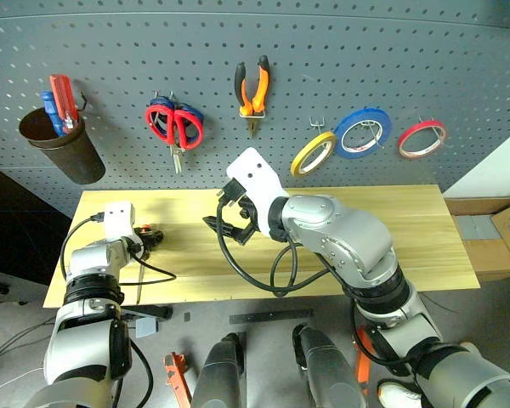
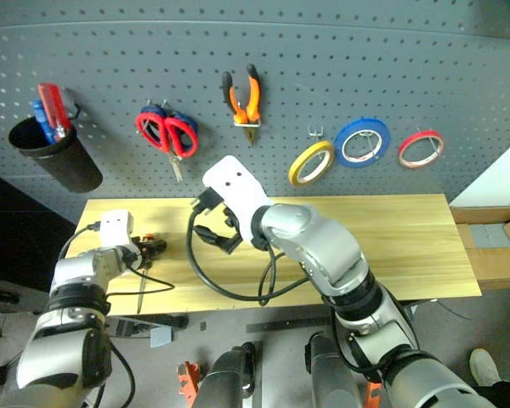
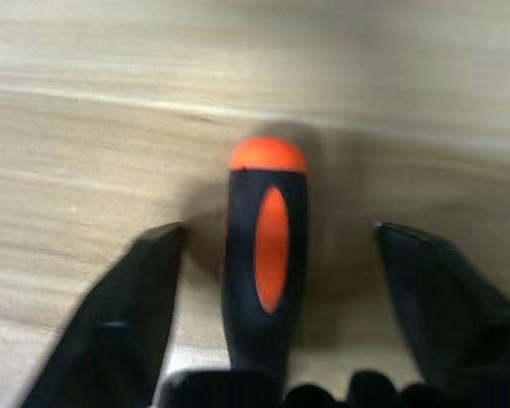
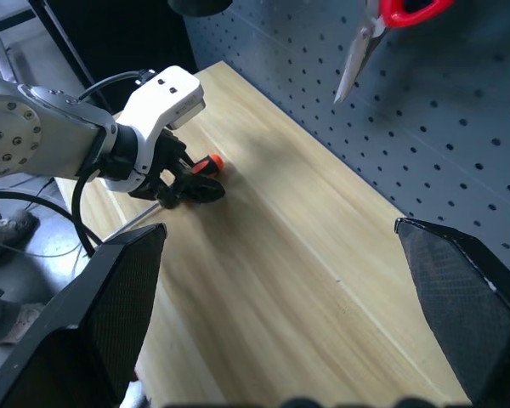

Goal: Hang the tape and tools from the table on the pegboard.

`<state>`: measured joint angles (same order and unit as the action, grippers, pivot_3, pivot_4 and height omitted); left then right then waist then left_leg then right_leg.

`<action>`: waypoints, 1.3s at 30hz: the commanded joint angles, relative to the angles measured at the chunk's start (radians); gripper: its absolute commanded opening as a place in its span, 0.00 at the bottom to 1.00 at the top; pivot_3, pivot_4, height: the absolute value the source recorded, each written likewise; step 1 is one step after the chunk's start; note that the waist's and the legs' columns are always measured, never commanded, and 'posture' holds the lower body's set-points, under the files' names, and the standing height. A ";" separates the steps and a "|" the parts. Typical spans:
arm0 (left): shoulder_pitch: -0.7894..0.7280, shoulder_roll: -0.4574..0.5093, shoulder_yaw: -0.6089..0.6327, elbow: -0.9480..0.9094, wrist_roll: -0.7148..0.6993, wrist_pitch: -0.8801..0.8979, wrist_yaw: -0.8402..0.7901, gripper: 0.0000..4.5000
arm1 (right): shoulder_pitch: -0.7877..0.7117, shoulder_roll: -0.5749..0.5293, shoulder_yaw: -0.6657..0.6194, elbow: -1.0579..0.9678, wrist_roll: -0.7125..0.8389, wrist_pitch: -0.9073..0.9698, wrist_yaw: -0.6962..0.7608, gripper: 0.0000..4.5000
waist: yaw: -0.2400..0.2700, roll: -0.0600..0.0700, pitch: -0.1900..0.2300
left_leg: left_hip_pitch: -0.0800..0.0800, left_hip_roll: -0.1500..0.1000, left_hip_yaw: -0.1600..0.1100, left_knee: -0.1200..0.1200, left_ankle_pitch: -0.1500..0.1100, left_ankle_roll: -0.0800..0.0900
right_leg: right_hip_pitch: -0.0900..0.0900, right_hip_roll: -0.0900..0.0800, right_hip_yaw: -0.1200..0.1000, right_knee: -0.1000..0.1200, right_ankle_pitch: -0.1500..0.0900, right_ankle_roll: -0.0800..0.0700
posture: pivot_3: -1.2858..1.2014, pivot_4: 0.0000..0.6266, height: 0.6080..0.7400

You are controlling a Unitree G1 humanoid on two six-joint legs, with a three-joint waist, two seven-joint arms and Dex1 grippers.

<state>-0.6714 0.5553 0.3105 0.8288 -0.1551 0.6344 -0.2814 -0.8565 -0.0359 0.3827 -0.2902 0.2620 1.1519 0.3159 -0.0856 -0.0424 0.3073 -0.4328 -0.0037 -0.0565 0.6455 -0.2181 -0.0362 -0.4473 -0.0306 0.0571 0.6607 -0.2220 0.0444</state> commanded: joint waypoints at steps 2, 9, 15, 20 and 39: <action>0.081 0.008 0.029 -0.057 -0.029 0.058 0.009 0.38 | -0.031 0.001 0.016 -0.022 -0.020 -0.057 0.009 1.00 | -0.002 0.000 0.000 | 0.000 0.000 0.000 0.000 0.000 0.000 | 0.000 -0.001 0.000 0.000 0.000 0.000 | 0.48 0.51 1.00; 0.230 -0.051 0.147 -0.408 -0.118 0.116 0.100 0.21 | -0.047 -0.033 0.016 -0.035 -0.018 -0.119 0.062 1.00 | 0.000 0.000 -0.001 | 0.000 -0.001 0.000 0.000 0.000 0.000 | 0.000 -0.004 -0.001 0.000 0.000 0.000 | 0.49 0.45 1.00; 0.371 -0.119 0.139 -0.919 -0.154 0.081 0.125 0.21 | -0.003 -0.139 -0.050 -0.148 0.060 -0.229 0.217 1.00 | 0.011 -0.003 -0.003 | -0.004 -0.002 -0.005 0.000 0.000 -0.001 | 0.000 -0.008 -0.010 -0.004 0.000 0.000 | 0.50 0.43 1.00; 0.396 -0.110 0.095 -1.191 -0.113 0.011 0.150 0.21 | -0.011 -0.187 -0.134 -0.153 0.146 -0.316 0.332 1.00 | 0.025 -0.003 -0.003 | -0.003 -0.002 -0.006 -0.001 0.000 -0.001 | 0.001 -0.008 -0.012 -0.005 0.000 -0.001 | 0.51 0.42 1.00; -0.216 0.121 0.103 -0.880 -0.057 -0.354 0.121 0.21 | -0.119 -0.154 -0.171 -0.022 0.165 -0.468 0.355 1.00 | 0.034 -0.005 -0.006 | -0.002 -0.003 0.000 0.000 0.002 -0.004 | 0.001 -0.003 -0.015 -0.003 0.000 0.000 | 0.51 0.33 1.00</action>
<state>-0.8565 0.6484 0.3929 -0.0759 -0.2262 0.3450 -0.1512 -0.9509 -0.2011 0.2319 -0.3020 0.4319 0.7108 0.6849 -0.0514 -0.0474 0.3009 -0.4352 -0.0063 -0.0562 0.6453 -0.2159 -0.0399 -0.4461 -0.0332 0.0417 0.6585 -0.2217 0.0439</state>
